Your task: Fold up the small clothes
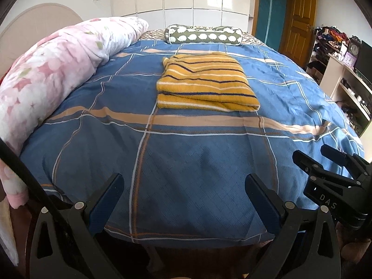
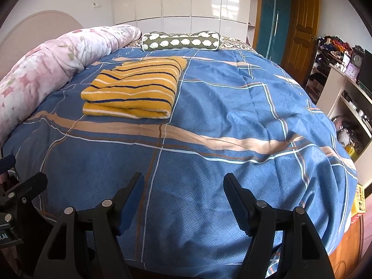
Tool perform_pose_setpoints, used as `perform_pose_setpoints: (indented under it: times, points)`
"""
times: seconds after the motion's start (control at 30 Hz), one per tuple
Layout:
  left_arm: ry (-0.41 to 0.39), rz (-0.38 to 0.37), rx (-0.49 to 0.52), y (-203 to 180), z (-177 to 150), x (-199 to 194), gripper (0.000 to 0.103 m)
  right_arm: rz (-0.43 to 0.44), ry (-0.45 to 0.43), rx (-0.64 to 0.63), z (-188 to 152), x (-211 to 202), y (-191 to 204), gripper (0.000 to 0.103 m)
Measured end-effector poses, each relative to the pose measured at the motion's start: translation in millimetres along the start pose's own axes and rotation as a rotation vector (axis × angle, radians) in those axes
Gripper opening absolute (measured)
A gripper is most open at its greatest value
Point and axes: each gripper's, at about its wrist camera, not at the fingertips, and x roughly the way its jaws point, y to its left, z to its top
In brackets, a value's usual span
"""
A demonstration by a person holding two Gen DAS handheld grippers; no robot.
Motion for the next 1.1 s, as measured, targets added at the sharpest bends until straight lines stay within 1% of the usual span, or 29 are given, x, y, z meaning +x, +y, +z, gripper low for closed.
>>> perform_pose_setpoints:
  times: [0.57,1.1]
  points:
    - [0.039,-0.053,-0.005,-1,-2,6,0.103,-0.007,-0.005,0.003,0,1,-1,0.076]
    - [0.068,-0.064,-0.017,1,-3,13,0.103,-0.01,-0.001,0.014,0,2,-3,0.076]
